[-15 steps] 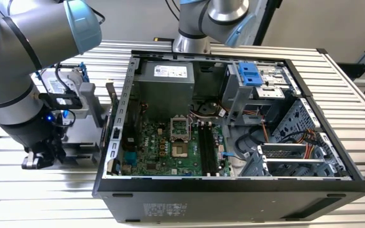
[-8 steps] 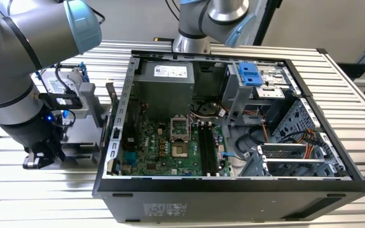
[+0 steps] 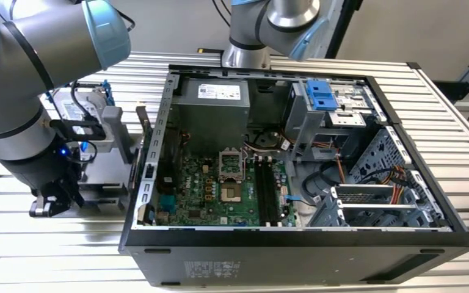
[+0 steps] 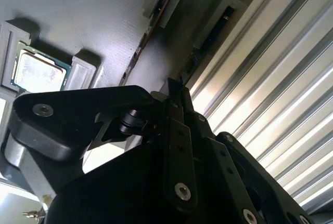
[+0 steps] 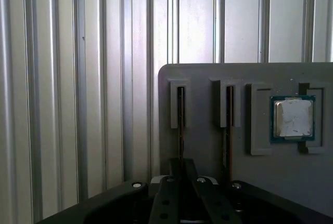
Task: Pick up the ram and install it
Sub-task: 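Pick up the ram and move it above insertion slot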
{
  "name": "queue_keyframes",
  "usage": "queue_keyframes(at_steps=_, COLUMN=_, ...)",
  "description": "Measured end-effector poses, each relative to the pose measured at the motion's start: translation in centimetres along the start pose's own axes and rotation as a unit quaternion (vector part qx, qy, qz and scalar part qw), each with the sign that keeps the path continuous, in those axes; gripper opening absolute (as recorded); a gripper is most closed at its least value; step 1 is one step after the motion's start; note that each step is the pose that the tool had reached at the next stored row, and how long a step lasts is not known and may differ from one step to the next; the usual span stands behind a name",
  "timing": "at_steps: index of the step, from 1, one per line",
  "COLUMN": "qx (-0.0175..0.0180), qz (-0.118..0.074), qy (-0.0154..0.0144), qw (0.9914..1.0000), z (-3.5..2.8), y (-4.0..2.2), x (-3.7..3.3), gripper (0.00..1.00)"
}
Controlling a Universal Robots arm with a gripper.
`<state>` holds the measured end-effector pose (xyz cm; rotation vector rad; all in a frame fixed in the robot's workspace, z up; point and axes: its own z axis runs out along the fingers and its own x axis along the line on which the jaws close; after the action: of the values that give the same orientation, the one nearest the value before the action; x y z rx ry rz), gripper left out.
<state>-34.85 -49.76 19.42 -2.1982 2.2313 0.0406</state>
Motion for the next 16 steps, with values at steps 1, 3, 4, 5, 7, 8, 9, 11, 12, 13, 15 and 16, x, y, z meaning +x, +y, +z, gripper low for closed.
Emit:
queue_keyframes(at_steps=1, qx=0.0, qz=0.0, qy=0.0, qw=1.0, z=0.0, y=0.0, x=0.0, gripper=0.0)
queue_keyframes(at_steps=3, qx=0.0, qz=0.0, qy=0.0, qw=1.0, z=0.01, y=0.0, x=0.0, gripper=0.0)
queue_keyframes(at_steps=4, qx=0.0, qz=0.0, qy=0.0, qw=1.0, z=0.01, y=0.0, x=0.0, gripper=0.0)
queue_keyframes(at_steps=5, qx=0.0, qz=0.0, qy=0.0, qw=1.0, z=0.01, y=0.0, x=0.0, gripper=0.0)
queue_keyframes(at_steps=7, qx=0.0001, qz=0.0, qy=-0.0001, qw=1.0, z=-0.13, y=0.0, x=-0.01, gripper=0.0)
queue_keyframes(at_steps=8, qx=0.0001, qz=0.0, qy=-0.0001, qw=1.0, z=-0.33, y=0.0, x=-0.01, gripper=0.0)
queue_keyframes(at_steps=9, qx=0.0, qz=0.0, qy=0.0, qw=1.0, z=-0.59, y=0.01, x=-0.02, gripper=0.0)
queue_keyframes(at_steps=11, qx=0.0, qz=0.0, qy=0.0, qw=1.0, z=-1.13, y=0.02, x=-0.03, gripper=0.0)
queue_keyframes(at_steps=12, qx=0.0, qz=0.0, qy=0.0, qw=1.0, z=-1.42, y=0.02, x=-0.04, gripper=0.0)
queue_keyframes(at_steps=13, qx=0.0, qz=0.0, qy=0.0, qw=1.0, z=-1.68, y=0.02, x=-0.04, gripper=0.0)
queue_keyframes(at_steps=15, qx=0.0, qz=0.0, qy=0.0, qw=1.0, z=-2.23, y=0.03, x=-0.06, gripper=0.0)
queue_keyframes(at_steps=16, qx=0.0, qz=0.0, qy=0.0, qw=1.0, z=-2.51, y=0.03, x=-0.06, gripper=0.0)
